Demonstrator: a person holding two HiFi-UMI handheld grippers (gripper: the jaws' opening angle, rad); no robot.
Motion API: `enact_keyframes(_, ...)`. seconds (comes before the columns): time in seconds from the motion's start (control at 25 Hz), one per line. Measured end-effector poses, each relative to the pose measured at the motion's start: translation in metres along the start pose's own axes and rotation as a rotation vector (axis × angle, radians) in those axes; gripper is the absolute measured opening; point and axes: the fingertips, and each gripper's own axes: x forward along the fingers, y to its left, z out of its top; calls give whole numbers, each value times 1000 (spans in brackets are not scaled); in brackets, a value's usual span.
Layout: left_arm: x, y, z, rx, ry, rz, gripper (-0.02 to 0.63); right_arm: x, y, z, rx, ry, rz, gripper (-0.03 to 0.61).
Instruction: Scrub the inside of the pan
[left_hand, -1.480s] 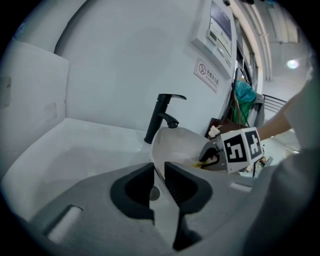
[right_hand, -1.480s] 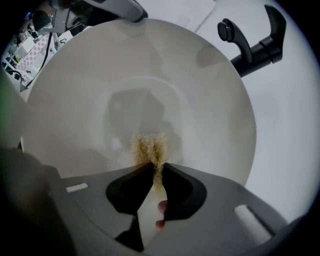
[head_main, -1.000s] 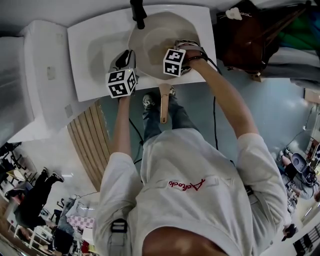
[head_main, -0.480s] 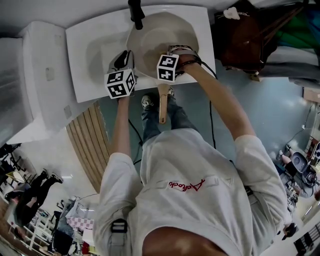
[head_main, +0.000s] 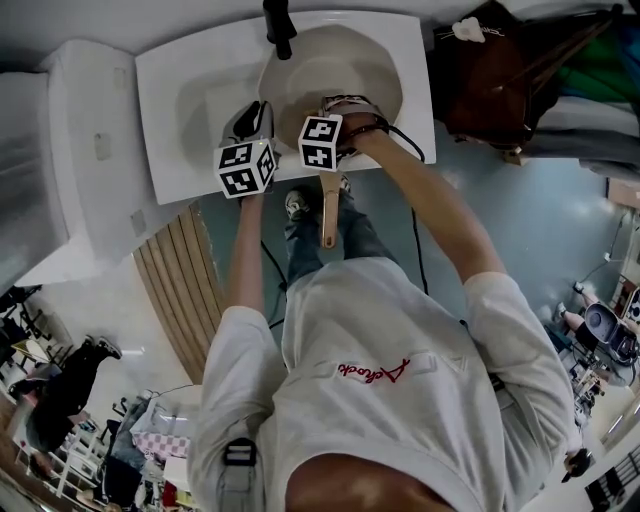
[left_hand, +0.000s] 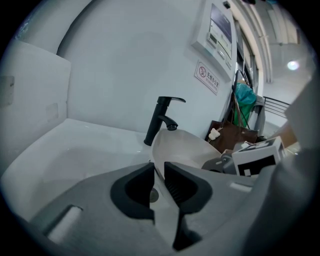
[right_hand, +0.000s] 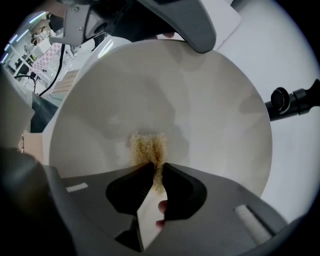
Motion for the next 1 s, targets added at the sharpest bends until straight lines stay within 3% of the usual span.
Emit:
enact_keyframes(0.52,2,4,-5,-6,16,-6,64,0,-26,33,-13,-22,-24,71)
enact_keyframes(1.0,5,8,-10,-24,28,-12,64,6,-64,31,22,-24,-56,71)
